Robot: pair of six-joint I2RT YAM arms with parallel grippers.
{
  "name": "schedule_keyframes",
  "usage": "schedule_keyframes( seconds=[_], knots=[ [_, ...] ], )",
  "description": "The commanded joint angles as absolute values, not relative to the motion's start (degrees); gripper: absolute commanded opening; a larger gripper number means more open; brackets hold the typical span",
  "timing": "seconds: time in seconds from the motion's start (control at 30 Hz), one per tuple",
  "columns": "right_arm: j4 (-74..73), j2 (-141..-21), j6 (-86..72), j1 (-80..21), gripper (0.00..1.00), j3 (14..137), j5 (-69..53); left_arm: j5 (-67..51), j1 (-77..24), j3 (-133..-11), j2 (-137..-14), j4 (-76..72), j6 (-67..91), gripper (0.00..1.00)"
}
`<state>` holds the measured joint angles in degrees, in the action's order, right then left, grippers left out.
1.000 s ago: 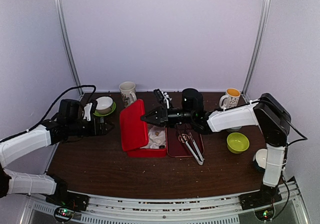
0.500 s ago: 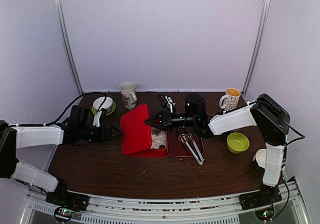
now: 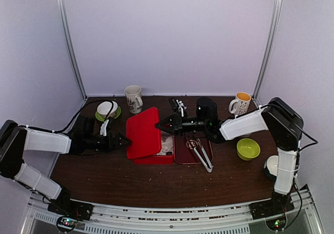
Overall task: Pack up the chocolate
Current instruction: Place the box lid on the packing box.
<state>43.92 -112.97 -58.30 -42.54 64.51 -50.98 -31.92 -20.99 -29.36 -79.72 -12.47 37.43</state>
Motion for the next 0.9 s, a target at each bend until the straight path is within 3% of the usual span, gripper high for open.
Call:
schedule_keyframes(
  seconds=[0.0,0.3,0.67,0.87],
  knots=[
    [44.01,-114.59,-55.40,-40.55,0.04,63.48,-48.74,-33.27,-20.74,-28.11,-80.38,-19.13,38.62,0.91],
    [43.26,-116.43,-54.36,-39.35,0.05,64.09,-49.20,-35.24,-20.74,-27.27,-84.01,-23.76,39.73,0.90],
    [38.25,-116.99,-50.16,-37.24,0.07,64.41,-48.97,-41.73,-21.25,-27.62,-86.53,-31.60,43.87,0.65],
    [36.93,-117.55,-49.42,-35.99,0.14,64.50,-48.66,-42.11,-22.03,-28.48,-86.55,-32.18,44.94,0.64]
  ],
)
